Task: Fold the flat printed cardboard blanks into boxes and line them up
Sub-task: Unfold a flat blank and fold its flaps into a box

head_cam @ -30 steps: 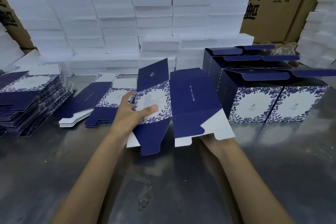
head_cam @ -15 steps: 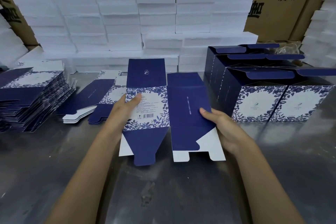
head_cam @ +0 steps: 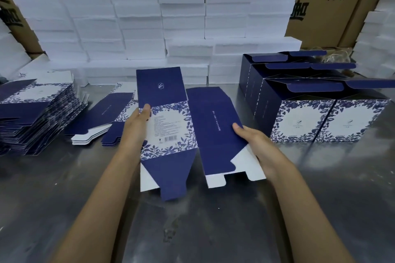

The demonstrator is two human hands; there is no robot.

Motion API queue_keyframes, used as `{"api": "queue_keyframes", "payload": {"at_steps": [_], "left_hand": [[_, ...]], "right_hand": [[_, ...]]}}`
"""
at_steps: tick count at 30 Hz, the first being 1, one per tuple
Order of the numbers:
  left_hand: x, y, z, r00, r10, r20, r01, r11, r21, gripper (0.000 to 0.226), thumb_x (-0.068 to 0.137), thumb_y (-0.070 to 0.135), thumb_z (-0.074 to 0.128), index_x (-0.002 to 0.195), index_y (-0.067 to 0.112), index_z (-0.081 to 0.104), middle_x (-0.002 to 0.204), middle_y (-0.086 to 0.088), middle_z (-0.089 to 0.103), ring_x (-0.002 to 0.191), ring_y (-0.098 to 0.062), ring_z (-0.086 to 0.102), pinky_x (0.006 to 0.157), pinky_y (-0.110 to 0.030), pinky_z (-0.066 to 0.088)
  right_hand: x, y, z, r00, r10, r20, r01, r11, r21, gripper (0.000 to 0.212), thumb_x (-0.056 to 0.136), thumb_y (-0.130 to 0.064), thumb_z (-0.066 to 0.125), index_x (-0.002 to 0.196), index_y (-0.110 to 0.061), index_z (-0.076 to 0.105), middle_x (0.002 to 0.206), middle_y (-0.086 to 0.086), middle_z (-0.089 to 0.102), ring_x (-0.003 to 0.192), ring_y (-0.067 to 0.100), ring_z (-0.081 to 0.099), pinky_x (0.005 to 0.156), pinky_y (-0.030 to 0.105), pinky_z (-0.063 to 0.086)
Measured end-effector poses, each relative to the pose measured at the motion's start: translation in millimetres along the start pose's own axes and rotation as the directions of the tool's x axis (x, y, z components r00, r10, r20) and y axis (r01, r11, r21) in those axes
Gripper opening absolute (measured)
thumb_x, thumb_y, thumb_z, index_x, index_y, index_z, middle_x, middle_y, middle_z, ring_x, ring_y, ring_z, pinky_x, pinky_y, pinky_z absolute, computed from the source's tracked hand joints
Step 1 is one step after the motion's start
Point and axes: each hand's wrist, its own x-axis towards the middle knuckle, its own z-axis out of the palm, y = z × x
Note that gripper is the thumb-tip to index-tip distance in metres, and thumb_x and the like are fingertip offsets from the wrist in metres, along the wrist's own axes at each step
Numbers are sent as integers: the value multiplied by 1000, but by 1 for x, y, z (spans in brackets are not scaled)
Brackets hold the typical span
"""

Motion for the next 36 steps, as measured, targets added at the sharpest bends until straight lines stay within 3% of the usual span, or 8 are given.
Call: {"api": "queue_keyframes", "payload": {"at_steps": [7, 13, 20, 23, 27, 30, 32, 36], "left_hand": [[-12, 2, 10, 996, -23, 84, 24, 1000, -1, 36, 96, 57, 53, 82, 33, 75, 81, 14, 77, 68, -6, 73, 61, -26, 51], [-16, 0, 9, 990, 127, 59, -124, 991, -52, 31, 102, 46, 49, 89, 32, 73, 86, 22, 75, 77, 4, 71, 65, -20, 52], [-18, 0, 9, 988, 145, 44, -145, 989, -1, 30, 102, 48, 48, 94, 30, 70, 86, 19, 75, 83, -4, 72, 69, -26, 52], [-16, -3, 9, 987, 156, 49, -154, 988, -28, 30, 101, 49, 48, 101, 27, 68, 93, 15, 77, 85, -5, 73, 69, -26, 54], [-14, -9, 14, 989, 121, 85, -120, 993, -21, 38, 95, 53, 59, 127, 33, 52, 116, 8, 66, 111, -13, 64, 100, -40, 49], [-17, -5, 19, 964, 134, 231, -145, 989, 31, 79, 86, 50, 71, 151, 45, 25, 126, 19, 56, 116, 7, 53, 92, -20, 40], [-21, -5, 21, 921, 133, 367, -142, 990, -3, 100, 72, 50, 82, 150, 55, 20, 145, 19, 46, 128, 9, 45, 100, -20, 34], [-36, -6, 29, 789, 221, 574, -257, 966, -18, 96, 72, 39, 84, 138, 73, 24, 155, 39, 21, 142, 13, 19, 114, -31, 24]], "right_hand": [[3, 1, 4, 970, -158, -188, 146, 987, -73, 22, 105, -32, 53, 115, -25, 71, 102, -6, 79, 90, 13, 76, 62, 22, 58], [-1, -1, 2, 996, -85, -9, 84, 996, -32, 24, 103, -31, 56, 121, -21, 69, 111, 7, 77, 83, 24, 71, 54, 30, 52], [-1, 1, 11, 992, -116, -44, 116, 993, -3, 25, 105, -27, 54, 125, -19, 67, 114, 8, 76, 85, 24, 68, 50, 29, 48], [-3, -2, 8, 996, -88, 1, 87, 992, 93, 25, 102, -26, 58, 126, -21, 66, 117, 6, 75, 92, 22, 74, 54, 30, 55], [-6, -7, 1, 994, -105, -26, 108, 974, 198, 26, 100, -21, 60, 125, -19, 65, 113, 6, 76, 88, 20, 75, 55, 31, 58], [-8, -11, -4, 989, -134, -57, 144, 956, 254, 28, 95, -25, 64, 121, -15, 66, 110, 8, 75, 86, 21, 74, 59, 32, 59], [-7, -12, -6, 985, -158, -66, 170, 949, 264, 27, 93, -27, 66, 118, -16, 69, 114, 9, 75, 95, 22, 74, 70, 36, 60], [-4, -9, -3, 983, -181, -24, 181, 951, 252, 36, 93, -38, 66, 121, -18, 74, 127, 7, 70, 115, 25, 67, 99, 39, 48]]}}
